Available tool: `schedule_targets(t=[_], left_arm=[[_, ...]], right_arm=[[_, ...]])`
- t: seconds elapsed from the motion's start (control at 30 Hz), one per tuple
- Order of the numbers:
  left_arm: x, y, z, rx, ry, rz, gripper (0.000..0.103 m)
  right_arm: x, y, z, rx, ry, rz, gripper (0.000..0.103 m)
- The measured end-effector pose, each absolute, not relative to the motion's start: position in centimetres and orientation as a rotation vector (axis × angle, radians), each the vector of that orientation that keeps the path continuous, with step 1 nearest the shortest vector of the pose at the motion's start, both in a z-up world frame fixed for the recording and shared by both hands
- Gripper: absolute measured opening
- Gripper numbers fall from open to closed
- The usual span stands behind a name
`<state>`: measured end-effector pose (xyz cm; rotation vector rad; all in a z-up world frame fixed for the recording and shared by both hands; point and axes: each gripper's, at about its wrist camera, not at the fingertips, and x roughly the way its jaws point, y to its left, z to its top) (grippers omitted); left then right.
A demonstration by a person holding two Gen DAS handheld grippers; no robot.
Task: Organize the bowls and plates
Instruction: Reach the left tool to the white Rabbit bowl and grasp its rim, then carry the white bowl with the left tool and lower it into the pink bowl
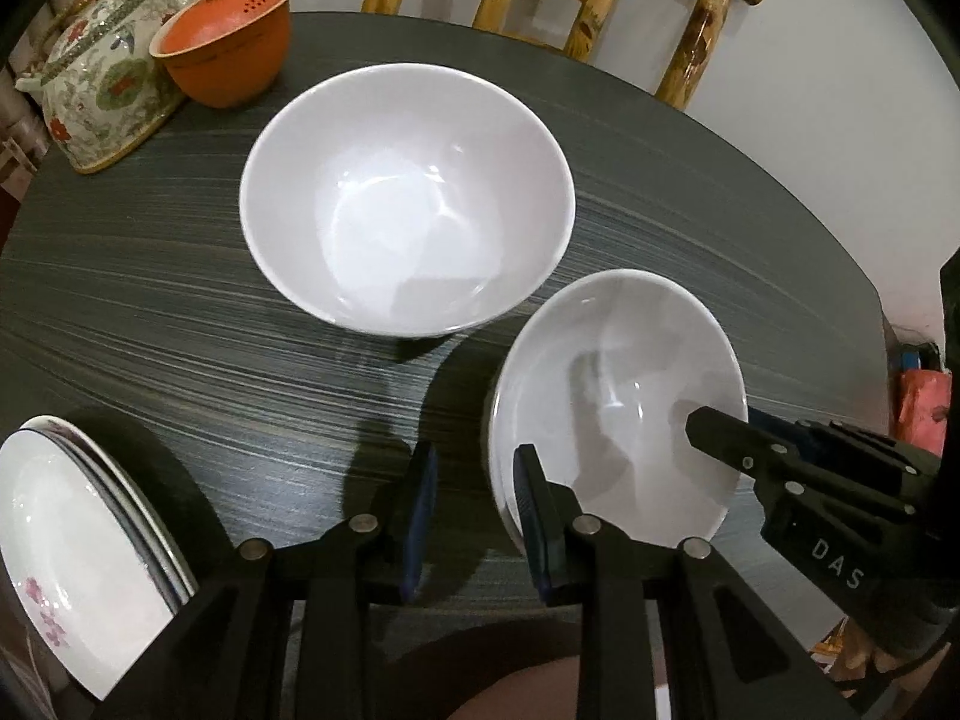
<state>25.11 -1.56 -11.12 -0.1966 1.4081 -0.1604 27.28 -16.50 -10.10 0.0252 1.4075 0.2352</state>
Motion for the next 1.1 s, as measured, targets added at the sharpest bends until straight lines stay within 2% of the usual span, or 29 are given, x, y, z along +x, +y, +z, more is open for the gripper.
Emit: schedule_targets(t=[0.07,0.13,0.3,0.6,1.1], left_arm=[[25.3,-1.9,-11.4,-0.188,1.408,-0.162,0.024],[25.5,-2.1,-11.6,-0.203,1.410,-0.185,0.013],[26.1,-3.0,-11.8,-0.175,1.408,-0.187,0.011],[25.8,-3.1,-10.9,-0.175,1.400,-0.200,0.010],[22.9,-3.1,-4.4,-0.136,1.315,-0.238,0.010]], right_arm=[[27.4,-16.4,-10.2,0.028,1.413,0.239,0.014],[27.5,-16.2,-10.3,0.025,1.415,0.243,0.012],[27.6,-15.7,-10.5,0.015,1.415,0.246,0.007],[26.9,-15.5,-10.3,0.006,1.410,0.227,0.008],[24.7,-16.2,-4.9,-0.008,1.340,0.210,0.008]])
